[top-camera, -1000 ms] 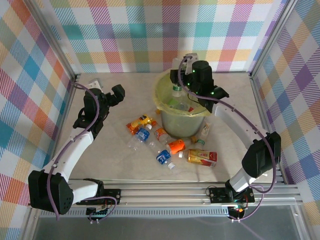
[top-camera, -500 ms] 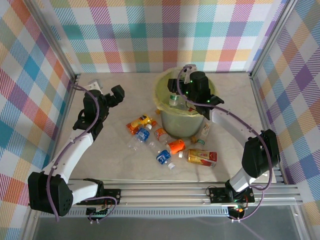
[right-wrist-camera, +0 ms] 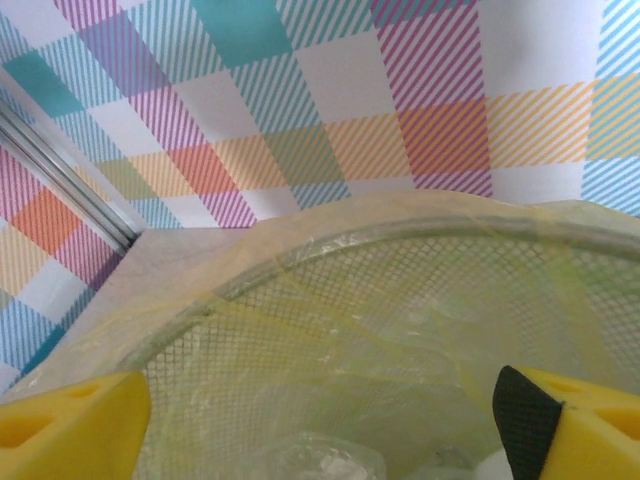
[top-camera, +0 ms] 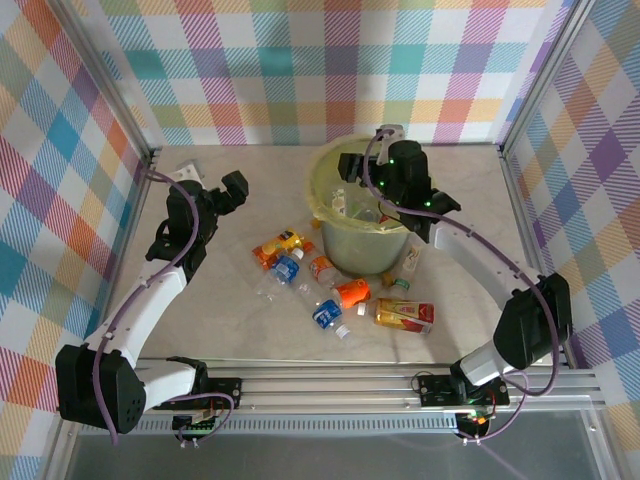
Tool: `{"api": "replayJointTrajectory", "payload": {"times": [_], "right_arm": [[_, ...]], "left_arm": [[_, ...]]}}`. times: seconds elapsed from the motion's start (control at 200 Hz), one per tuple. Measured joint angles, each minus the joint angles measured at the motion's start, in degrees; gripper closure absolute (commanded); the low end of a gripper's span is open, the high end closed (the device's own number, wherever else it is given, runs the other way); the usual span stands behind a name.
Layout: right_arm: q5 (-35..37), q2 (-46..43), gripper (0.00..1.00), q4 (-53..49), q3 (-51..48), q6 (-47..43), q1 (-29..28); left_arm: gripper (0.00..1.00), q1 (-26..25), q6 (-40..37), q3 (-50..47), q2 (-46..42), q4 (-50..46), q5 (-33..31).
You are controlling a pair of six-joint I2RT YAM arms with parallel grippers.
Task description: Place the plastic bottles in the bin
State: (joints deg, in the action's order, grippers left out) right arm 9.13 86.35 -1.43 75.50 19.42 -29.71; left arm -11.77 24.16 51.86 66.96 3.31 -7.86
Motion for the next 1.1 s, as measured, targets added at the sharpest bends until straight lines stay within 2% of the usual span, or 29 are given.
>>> {"api": "replayJointTrajectory", "payload": {"times": [0.1, 0.27, 0.55, 0.795, 1.1], "right_arm": [[0.94, -0.98, 0.0, -3.98, 1.53, -0.26, 0.0], [2.67, -4.61, 0.0, -11.45, 3.5, 0.31, 0.0], [9.81, -17.03, 0.0, -25.7, 2.69, 5.44, 0.0], [17.38, -26.93, 0.0, -35.21, -2.19, 10.08, 0.0], [21.4, -30.71, 0.0, -38.88, -6.27, 12.15, 0.0]], "left_arm": [[0.0, -0.07, 0.0, 0.0, -0.15, -0.42, 0.22], [0.0, -0.13, -1.33, 0.0, -0.33, -2.36, 4.0], [0.0, -1.75, -7.56, 1.07, 2.16, -10.56, 11.74], [0.0, -7.39, -13.62, 5.57, 11.96, -20.17, 11.78], [0.0, -12.96, -18.95, 12.96, 24.63, -27.26, 7.78]]}}
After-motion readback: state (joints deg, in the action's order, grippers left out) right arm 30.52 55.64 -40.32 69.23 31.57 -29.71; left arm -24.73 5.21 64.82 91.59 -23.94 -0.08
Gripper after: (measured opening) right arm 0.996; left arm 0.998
